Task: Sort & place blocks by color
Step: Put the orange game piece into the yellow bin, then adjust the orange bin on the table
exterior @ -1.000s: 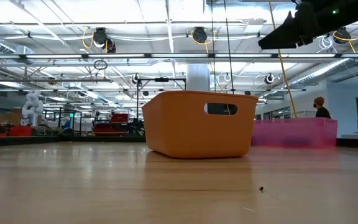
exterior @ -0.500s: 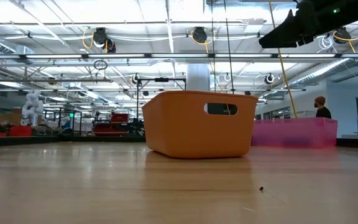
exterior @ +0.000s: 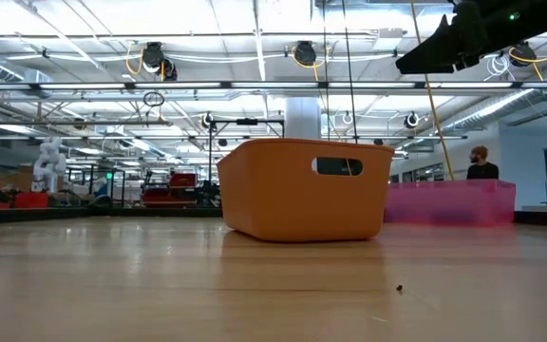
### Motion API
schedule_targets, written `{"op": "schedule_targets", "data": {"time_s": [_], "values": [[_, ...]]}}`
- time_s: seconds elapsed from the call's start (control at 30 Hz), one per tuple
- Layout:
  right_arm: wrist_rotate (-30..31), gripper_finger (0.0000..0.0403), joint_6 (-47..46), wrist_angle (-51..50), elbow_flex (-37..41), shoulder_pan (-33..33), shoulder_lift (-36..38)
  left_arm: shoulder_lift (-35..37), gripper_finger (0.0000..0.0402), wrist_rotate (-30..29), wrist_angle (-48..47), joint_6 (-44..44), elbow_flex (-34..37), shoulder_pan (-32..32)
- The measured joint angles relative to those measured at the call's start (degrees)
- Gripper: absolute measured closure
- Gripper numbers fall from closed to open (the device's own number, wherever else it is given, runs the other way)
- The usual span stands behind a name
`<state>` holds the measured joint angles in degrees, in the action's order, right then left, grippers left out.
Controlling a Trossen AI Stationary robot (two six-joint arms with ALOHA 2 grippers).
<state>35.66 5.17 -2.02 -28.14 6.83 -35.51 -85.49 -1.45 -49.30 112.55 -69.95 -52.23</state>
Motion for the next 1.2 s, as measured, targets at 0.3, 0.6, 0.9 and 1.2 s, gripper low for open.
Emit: {"op": "schedule_targets", "data": {"time_s": [0.3,0.6,0.9,1.2], "values": [[-3.0,0.0090,-1.5,0.1,0.0,0.0,0.0,0.0,0.0185,1.5,-0.5,1.0,0.0,0.1],[-17.1,0.0090,-1.6,0.5,0.0,0.0,-0.2,0.0,0.0177,-1.1,-0.4,-10.6,0.0,8.9],[-7.3,0.0090,-2.6,0.8,-0.1,-1.8,-7.9,-0.2,0.0176,-0.1,-0.1,-25.7,0.0,23.3],[-7.2,0.0136,-0.8,3.0,-0.1,-4.2,-17.8,-8.3,0.0203,1.4,5.4,-42.1,0.1,31.2]]}}
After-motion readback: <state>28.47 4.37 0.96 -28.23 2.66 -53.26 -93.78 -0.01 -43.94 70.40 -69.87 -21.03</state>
